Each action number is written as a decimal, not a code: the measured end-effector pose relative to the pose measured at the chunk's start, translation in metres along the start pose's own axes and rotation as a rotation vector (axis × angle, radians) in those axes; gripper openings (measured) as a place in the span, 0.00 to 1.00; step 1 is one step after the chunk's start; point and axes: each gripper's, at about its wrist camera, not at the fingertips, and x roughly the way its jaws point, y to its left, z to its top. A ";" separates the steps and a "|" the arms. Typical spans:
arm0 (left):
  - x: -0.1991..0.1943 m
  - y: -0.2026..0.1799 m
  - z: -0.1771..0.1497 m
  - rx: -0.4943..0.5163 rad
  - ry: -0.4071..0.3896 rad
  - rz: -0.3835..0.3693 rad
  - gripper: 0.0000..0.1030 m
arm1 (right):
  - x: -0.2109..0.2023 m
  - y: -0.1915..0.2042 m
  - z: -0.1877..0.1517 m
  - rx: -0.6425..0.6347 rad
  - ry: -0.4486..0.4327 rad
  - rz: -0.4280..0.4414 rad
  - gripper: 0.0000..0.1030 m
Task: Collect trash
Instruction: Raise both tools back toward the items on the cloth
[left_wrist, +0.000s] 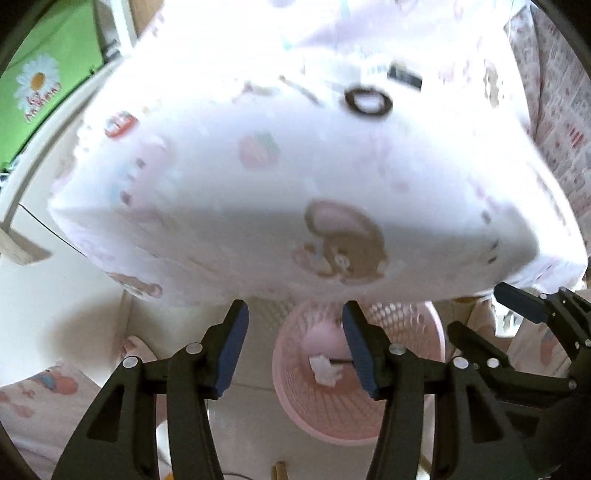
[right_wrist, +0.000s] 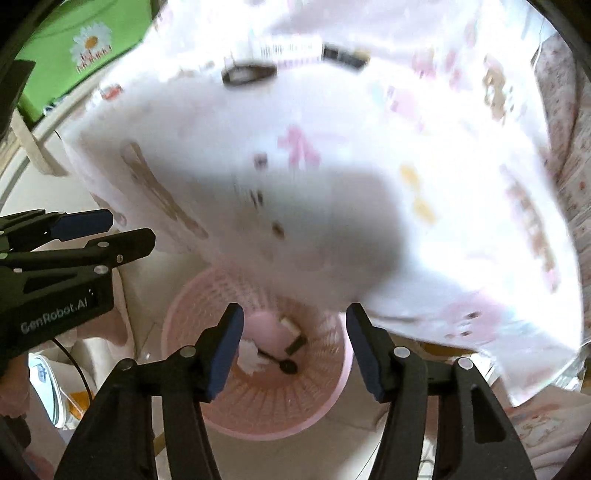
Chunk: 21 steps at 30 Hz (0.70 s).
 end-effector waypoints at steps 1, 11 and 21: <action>-0.005 0.001 0.001 -0.005 -0.019 0.003 0.52 | -0.008 0.001 0.002 -0.009 -0.028 -0.006 0.59; -0.043 0.010 0.010 -0.035 -0.170 0.038 0.67 | -0.059 -0.008 0.011 0.001 -0.224 -0.018 0.66; -0.070 0.006 0.013 -0.002 -0.302 0.106 0.91 | -0.075 -0.018 0.019 0.034 -0.295 -0.081 0.70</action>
